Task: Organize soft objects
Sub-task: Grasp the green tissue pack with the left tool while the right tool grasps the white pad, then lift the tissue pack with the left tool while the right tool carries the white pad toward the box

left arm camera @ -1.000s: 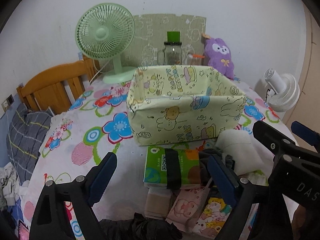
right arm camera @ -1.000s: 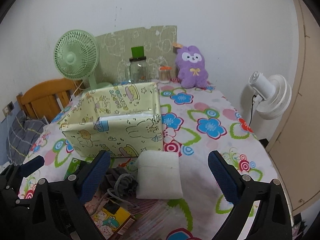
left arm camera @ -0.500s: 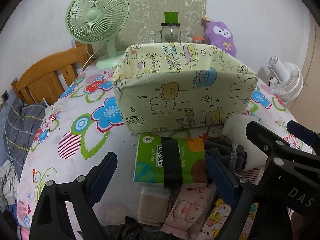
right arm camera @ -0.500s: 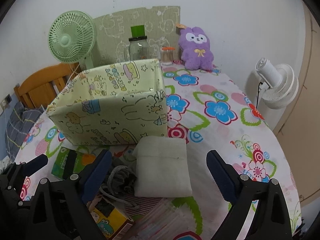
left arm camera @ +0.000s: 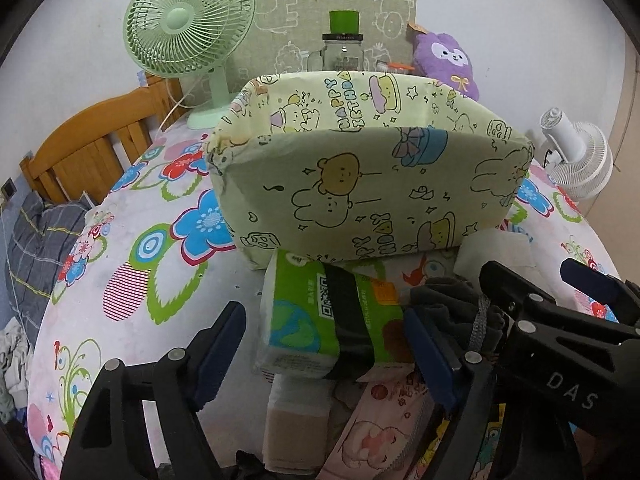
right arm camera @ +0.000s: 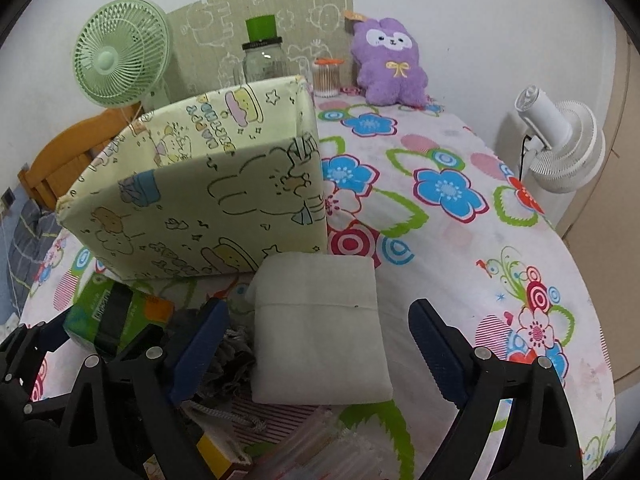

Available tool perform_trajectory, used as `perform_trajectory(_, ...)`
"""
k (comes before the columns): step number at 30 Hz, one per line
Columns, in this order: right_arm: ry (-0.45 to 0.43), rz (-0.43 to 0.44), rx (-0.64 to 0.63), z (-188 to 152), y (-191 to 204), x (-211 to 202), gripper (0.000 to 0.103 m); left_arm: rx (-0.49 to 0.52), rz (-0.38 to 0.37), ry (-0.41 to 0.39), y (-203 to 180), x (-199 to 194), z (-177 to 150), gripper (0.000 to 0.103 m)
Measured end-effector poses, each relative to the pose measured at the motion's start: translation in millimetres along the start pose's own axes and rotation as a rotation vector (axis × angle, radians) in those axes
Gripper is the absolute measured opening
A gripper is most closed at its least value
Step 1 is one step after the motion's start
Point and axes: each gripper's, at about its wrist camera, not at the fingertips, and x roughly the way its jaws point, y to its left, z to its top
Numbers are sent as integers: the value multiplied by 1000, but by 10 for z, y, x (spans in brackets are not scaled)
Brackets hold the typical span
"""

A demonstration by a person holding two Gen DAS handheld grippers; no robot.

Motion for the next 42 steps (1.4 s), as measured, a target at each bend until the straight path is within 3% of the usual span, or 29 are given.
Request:
perform_trajectory(8, 32, 8, 14, 6, -10, 114, 89, -5, -18, 37, -27, 105, 2, 69)
perform_trajectory(11, 39, 14, 17, 8, -16, 140, 83, -7, -26, 36, -30, 106, 5, 63)
perform_trajectory(13, 50, 19, 22, 10, -25, 165, 70, -1, -24, 34, -53, 95, -6, 59)
perform_trajectory(22, 34, 14, 7, 2, -7, 112, 53, 13, -12, 13, -77, 34, -5, 40)
perform_trajectory(29, 5, 26, 7, 33, 2, 0, 45, 7, -17, -14, -60, -62, 13, 24)
perform_trajectory(42, -64, 26, 6, 105, 31, -276, 43, 4, -11, -70, -62, -295, 66, 19)
